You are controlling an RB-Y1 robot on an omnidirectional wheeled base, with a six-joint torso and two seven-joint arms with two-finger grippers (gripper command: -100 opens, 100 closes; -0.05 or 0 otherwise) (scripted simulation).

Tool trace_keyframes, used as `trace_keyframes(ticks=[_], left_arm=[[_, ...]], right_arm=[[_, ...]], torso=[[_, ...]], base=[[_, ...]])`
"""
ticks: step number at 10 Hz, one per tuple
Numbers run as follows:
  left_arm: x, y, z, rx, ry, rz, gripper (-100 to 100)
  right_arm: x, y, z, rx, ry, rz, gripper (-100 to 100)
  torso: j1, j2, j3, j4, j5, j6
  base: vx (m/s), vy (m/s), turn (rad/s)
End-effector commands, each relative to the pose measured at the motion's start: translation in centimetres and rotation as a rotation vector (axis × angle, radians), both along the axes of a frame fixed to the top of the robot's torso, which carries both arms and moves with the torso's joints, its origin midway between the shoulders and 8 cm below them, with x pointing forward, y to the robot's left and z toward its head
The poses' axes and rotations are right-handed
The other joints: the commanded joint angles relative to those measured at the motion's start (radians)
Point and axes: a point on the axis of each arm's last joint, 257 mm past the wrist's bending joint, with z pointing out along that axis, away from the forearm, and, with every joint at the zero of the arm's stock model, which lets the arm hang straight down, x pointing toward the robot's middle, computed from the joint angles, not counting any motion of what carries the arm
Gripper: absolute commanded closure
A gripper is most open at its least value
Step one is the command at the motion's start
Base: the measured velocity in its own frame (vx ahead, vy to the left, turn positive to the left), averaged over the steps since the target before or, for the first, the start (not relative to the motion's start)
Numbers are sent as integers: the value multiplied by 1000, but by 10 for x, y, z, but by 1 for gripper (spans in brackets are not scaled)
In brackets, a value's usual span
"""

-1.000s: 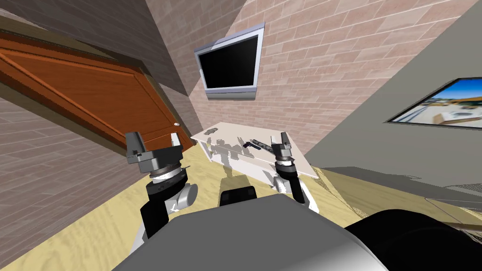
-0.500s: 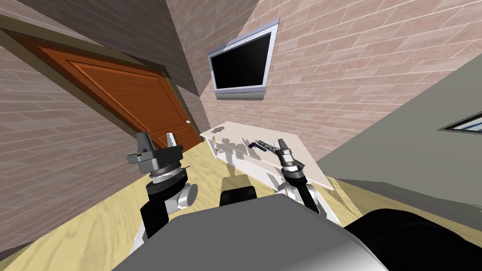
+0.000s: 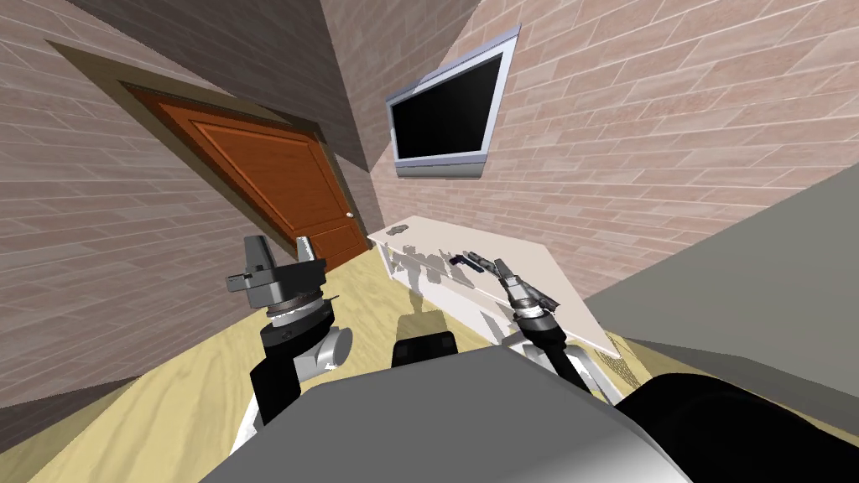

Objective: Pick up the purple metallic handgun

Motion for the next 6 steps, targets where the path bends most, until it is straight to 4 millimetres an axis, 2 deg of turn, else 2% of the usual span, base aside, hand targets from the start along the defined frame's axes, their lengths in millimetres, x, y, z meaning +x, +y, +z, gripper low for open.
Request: trace_keyframes(ticks=[1, 6], left_arm=[[0, 0, 0, 0, 0, 0, 0], [0, 0, 0, 0, 0, 0, 0]], right_arm=[[-8, -13, -17, -111, 63, -39, -100], [-31, -33, -53, -284, 200, -89, -100]], torso=[[0, 0, 0, 0, 0, 0], [0, -1, 0, 0, 0, 0]], base=[[-11, 30, 358], [-2, 18, 161]])
